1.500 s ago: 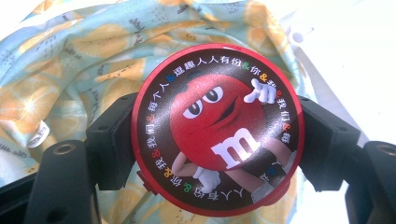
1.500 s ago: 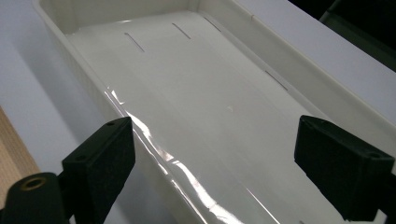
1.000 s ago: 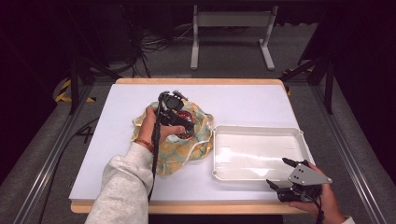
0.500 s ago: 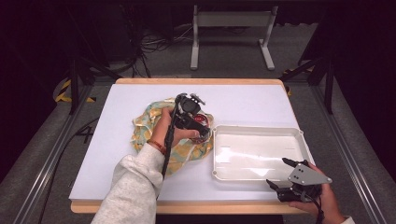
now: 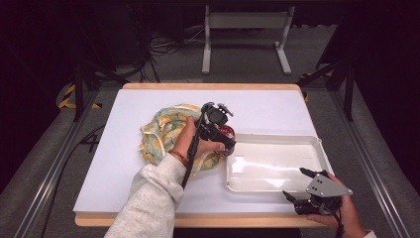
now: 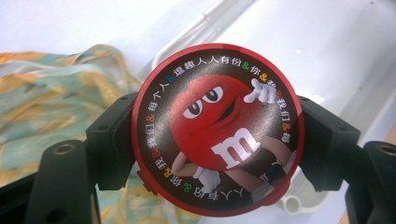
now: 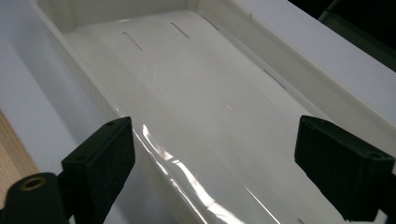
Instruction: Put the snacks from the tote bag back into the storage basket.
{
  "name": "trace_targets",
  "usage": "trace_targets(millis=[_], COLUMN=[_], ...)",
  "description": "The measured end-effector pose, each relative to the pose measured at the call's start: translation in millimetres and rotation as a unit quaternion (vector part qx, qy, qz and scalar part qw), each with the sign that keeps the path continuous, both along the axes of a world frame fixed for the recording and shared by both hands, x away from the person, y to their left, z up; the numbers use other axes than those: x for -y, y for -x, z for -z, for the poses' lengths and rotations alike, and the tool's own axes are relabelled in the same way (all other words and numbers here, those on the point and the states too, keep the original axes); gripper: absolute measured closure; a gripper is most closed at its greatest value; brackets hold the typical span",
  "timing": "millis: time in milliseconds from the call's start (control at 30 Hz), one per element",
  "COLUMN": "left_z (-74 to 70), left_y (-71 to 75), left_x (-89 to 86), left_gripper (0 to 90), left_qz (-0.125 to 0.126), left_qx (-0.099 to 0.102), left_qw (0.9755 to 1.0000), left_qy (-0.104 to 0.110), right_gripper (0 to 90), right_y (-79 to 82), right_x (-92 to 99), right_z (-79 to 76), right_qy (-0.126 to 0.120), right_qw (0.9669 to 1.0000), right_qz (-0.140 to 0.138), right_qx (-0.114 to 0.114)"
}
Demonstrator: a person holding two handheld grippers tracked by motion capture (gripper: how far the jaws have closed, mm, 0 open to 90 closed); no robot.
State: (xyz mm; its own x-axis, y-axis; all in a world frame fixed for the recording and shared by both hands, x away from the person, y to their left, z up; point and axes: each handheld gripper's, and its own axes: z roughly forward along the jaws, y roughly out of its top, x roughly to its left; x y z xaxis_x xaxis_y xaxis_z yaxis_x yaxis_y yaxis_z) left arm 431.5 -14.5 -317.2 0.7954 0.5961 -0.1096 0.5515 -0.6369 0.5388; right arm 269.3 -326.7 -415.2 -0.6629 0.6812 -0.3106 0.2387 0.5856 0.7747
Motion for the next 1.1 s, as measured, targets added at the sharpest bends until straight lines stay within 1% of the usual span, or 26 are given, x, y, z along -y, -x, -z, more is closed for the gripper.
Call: trace_targets(millis=[200,267,433,633,733,833,967,1100], left_z=[4.4,6.8,11.9,17.2,21.3,24.8,31.6,35.4], left_y=[2.5,3.5,4.4,7.0,7.3,7.3,7.0,6.7], left_x=[16.7,22.3,33.3,42.6,48.0,50.8,56.6,58.8], left_gripper=[25.3,25.3,25.3,25.3,25.3,25.3,25.3,25.3], left_qz=[0.021,0.022,0.034,0.045,0.051,0.049,0.059,0.059], left_qx=[-0.003,-0.006,-0.008,-0.012,-0.015,-0.018,-0.022,-0.025], left_qw=[0.9998,0.9997,0.9993,0.9989,0.9985,0.9985,0.9978,0.9976], left_qy=[-0.004,-0.004,-0.012,-0.009,-0.015,-0.015,-0.02,-0.025], right_gripper=[12.6,12.6,12.6,12.6,12.7,12.7,12.7,12.7], right_y=[0.6,0.5,0.7,0.6,0.6,1.2,1.1,1.0], right_x=[0.1,0.1,0.3,0.1,-0.4,-0.7,-0.5,-0.3], right_z=[-0.2,-0.6,-0.4,0.1,0.1,-0.2,-0.1,0.0], right_qy=[-0.001,-0.001,0.0,0.002,0.003,0.003,0.003,0.003], right_qw=[1.0,1.0,1.0,1.0,1.0,1.0,1.0,1.0], right_qz=[0.0,0.0,-0.001,-0.001,-0.002,-0.004,-0.004,-0.004], right_qx=[0.0,0.001,0.001,0.0,0.0,0.001,0.001,0.001])
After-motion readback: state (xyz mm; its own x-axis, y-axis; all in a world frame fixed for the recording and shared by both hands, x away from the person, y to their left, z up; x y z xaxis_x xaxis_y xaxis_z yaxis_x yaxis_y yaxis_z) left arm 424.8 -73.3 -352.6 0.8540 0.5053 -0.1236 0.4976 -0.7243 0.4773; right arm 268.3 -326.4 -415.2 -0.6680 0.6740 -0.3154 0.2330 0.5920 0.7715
